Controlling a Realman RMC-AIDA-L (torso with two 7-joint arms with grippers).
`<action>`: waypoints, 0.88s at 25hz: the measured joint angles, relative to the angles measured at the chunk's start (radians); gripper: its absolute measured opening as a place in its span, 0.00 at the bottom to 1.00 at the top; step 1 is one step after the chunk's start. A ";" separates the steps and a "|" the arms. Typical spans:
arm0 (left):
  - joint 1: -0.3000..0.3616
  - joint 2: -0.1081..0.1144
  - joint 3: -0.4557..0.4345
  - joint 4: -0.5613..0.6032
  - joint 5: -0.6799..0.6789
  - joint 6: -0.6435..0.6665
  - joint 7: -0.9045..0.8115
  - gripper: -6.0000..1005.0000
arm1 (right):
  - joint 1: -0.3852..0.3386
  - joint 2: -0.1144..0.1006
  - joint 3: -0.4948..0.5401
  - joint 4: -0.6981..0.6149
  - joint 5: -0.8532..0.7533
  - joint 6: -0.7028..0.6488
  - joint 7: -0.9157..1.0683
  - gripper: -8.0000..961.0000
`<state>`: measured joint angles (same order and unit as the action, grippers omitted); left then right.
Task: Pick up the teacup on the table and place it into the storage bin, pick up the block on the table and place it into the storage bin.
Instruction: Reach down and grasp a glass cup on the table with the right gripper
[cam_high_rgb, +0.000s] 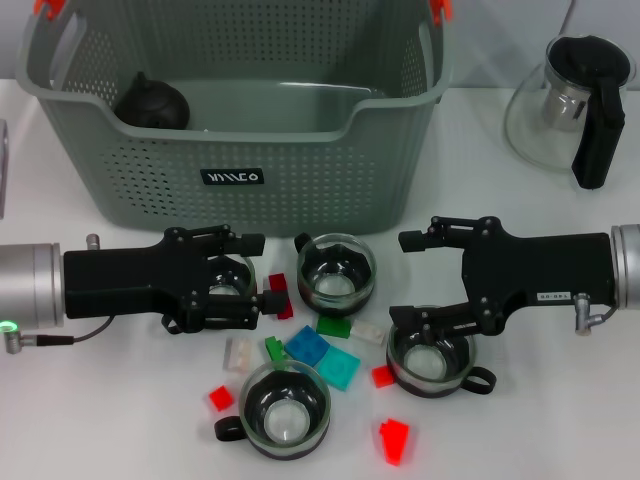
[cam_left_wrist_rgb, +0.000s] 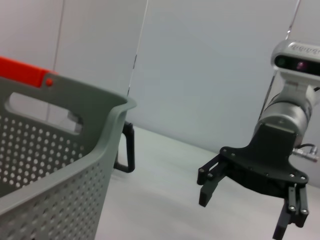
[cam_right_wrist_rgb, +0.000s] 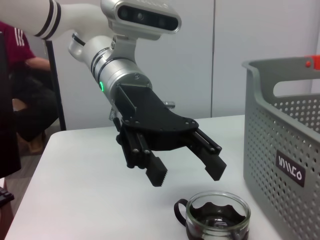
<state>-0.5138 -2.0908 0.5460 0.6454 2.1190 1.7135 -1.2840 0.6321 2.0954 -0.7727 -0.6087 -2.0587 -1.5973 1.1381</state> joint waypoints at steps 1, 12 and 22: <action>0.000 0.000 0.000 0.000 0.002 -0.004 0.000 0.83 | 0.000 0.000 -0.002 0.001 0.000 0.001 0.000 0.95; 0.001 0.002 -0.006 -0.001 0.006 -0.004 -0.006 0.83 | 0.007 0.000 -0.014 0.013 0.000 0.015 0.000 0.95; 0.008 0.001 -0.016 0.002 0.002 0.016 -0.018 0.83 | 0.009 -0.012 -0.014 -0.008 0.000 -0.037 0.023 0.95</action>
<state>-0.5055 -2.0894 0.5300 0.6479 2.1209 1.7295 -1.3024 0.6412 2.0838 -0.7862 -0.6171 -2.0582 -1.6341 1.1612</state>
